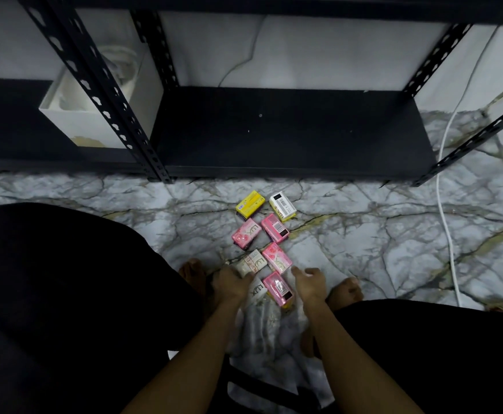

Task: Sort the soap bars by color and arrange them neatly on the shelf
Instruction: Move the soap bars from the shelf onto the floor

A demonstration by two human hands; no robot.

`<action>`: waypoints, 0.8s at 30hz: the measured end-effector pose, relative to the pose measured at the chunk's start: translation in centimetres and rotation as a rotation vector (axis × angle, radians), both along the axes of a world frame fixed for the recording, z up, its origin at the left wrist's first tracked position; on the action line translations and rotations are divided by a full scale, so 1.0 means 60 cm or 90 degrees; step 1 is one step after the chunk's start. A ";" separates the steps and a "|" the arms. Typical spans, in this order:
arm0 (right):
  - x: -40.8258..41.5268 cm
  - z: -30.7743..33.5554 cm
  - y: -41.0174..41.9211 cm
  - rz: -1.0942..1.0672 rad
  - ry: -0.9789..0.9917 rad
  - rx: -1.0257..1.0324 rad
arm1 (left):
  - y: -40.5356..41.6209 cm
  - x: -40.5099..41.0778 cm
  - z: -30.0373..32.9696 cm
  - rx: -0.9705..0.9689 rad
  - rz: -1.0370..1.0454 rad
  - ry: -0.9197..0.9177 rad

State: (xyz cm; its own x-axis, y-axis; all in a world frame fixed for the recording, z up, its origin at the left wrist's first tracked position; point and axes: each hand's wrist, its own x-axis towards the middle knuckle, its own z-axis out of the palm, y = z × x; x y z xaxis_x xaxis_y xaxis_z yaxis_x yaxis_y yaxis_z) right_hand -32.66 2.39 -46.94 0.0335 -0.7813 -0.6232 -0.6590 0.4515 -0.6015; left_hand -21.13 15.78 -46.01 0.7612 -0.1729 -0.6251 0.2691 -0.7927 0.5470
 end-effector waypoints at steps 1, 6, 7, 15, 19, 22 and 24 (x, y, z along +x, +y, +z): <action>0.010 0.023 -0.010 -0.013 -0.026 -0.019 | -0.010 0.009 0.019 -0.024 -0.003 -0.023; 0.077 0.175 -0.063 -0.011 -0.210 -0.170 | -0.080 0.063 0.163 -0.154 -0.084 -0.172; 0.091 0.208 -0.076 -0.001 -0.240 -0.204 | -0.096 0.075 0.195 -0.178 -0.103 -0.200; 0.162 0.531 -0.171 0.098 -0.383 -0.502 | -0.204 0.170 0.530 -0.378 -0.191 -0.494; 0.190 0.640 -0.219 0.157 -0.394 -0.597 | -0.253 0.214 0.650 -0.416 -0.251 -0.605; 0.222 0.694 -0.261 0.193 -0.344 -0.652 | -0.298 0.255 0.701 -0.367 -0.284 -0.659; 0.245 0.715 -0.297 0.238 -0.295 -0.664 | -0.330 0.280 0.721 -0.324 -0.315 -0.671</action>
